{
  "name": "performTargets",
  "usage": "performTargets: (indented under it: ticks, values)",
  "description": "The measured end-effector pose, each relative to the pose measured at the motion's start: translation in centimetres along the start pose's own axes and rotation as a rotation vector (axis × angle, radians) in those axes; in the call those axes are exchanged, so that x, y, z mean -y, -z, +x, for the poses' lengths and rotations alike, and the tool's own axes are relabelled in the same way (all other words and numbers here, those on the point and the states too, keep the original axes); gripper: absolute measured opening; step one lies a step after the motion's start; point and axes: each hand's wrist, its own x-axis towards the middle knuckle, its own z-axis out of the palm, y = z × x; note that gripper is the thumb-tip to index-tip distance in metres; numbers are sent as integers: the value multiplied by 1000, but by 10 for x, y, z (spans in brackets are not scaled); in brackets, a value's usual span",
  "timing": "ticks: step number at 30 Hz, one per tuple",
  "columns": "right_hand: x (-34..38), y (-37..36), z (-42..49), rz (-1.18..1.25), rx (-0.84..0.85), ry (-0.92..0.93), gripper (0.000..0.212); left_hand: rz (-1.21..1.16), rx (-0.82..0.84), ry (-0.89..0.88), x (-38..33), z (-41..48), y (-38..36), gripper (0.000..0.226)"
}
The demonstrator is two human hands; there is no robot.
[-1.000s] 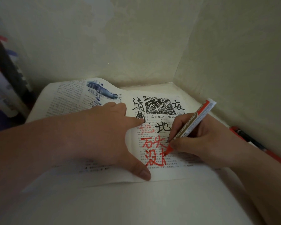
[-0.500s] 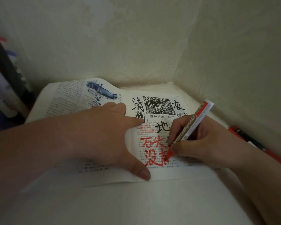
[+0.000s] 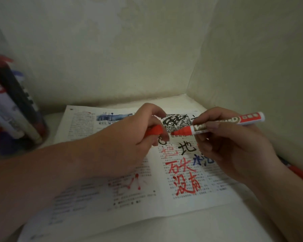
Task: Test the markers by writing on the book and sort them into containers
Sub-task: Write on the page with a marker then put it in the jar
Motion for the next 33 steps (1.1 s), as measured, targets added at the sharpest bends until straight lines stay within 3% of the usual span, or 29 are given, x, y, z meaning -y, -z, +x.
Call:
performTargets:
  ticks: [6,11,14,20,25,29,33]
  values:
    - [5,-6,-2,12,-166,-19,11,-117,6,12,2,2,0,33]
    - [2,-6,-2,-101,-158,-15,2,-127,3,-25,3,0,-2,34]
    - [1,-8,-3,-157,-82,2,12,-228,-37,-40,6,0,-4,34]
    - [1,-12,-3,-100,-14,23,22,-743,-59,-66,3,5,-6,17]
    - [0,-12,-6,-204,16,-33,52,-926,-21,-24,12,8,-11,14]
    - [1,-11,-4,-201,-3,14,59,-838,-120,-27,15,7,-9,7]
    - [1,-6,-2,-243,-172,123,32,-575,-275,-35,19,5,-4,14]
